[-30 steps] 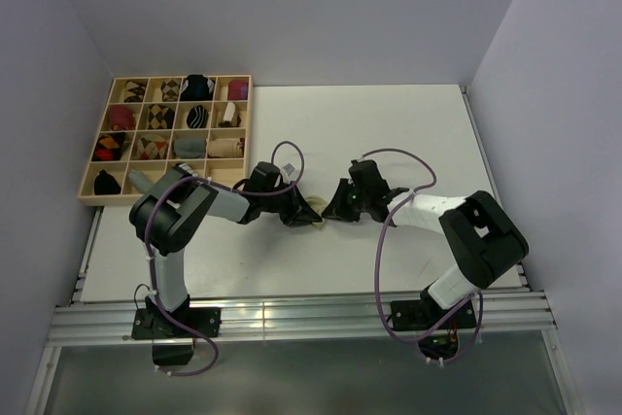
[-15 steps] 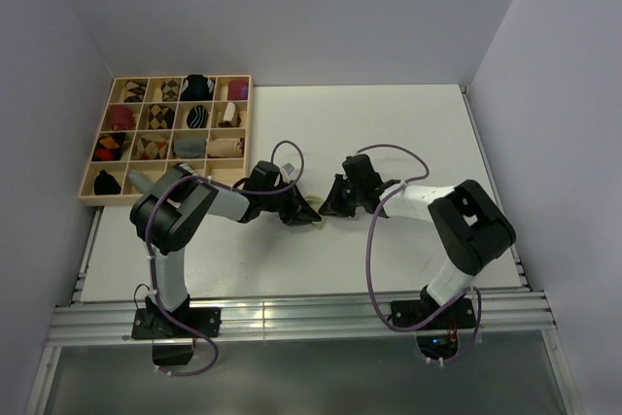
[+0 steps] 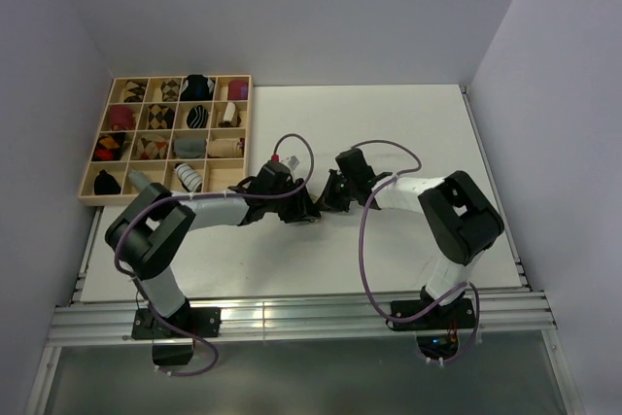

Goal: Roll the socks
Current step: Roll the sock at the center of the board.

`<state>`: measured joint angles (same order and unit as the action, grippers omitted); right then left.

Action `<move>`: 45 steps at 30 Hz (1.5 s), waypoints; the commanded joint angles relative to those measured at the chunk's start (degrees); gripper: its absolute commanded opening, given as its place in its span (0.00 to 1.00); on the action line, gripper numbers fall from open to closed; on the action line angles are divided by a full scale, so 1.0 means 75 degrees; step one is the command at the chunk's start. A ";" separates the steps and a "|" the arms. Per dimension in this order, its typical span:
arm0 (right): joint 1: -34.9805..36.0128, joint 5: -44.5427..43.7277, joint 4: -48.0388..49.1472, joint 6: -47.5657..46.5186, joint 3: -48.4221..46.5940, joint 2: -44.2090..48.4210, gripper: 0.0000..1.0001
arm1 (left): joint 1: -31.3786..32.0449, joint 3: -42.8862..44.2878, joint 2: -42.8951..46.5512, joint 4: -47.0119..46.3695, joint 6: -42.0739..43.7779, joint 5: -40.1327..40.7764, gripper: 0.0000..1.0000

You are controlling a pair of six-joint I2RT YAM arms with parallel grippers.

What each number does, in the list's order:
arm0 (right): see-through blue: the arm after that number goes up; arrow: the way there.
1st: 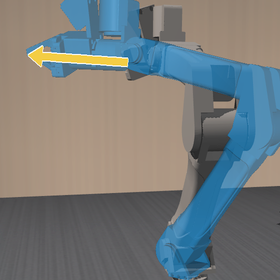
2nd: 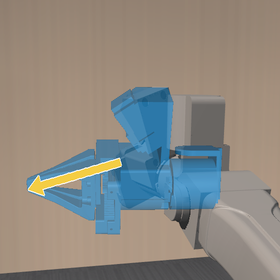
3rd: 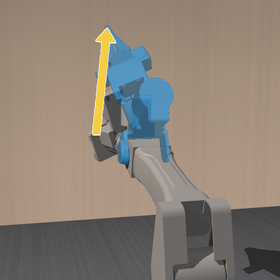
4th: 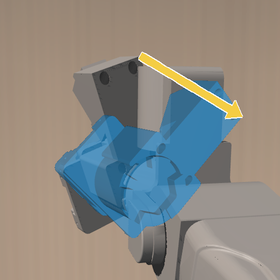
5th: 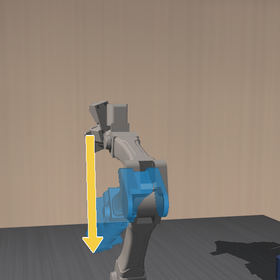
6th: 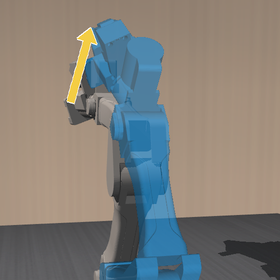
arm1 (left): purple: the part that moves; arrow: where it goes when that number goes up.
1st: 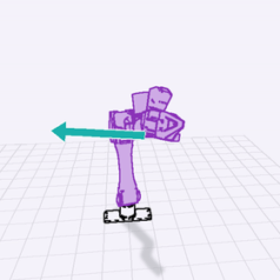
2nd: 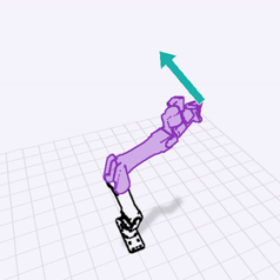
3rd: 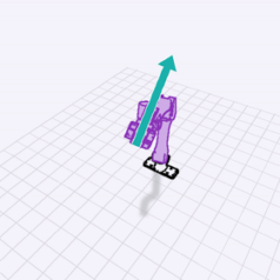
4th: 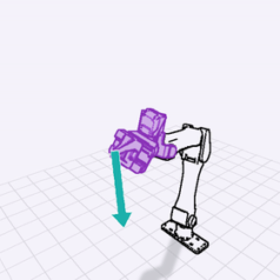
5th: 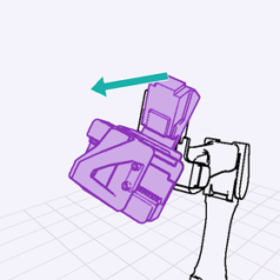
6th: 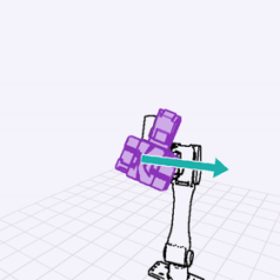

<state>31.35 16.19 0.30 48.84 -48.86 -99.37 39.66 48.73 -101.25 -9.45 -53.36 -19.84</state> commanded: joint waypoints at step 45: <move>0.0027 -0.0342 -0.0731 -0.0078 -0.0118 -0.0238 0.06 | 0.1801 -0.0181 0.1230 0.0382 0.2601 0.5012 0.33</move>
<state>31.35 16.36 -0.91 49.01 -49.50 -99.37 52.05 47.90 -96.31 -4.49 -37.36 15.99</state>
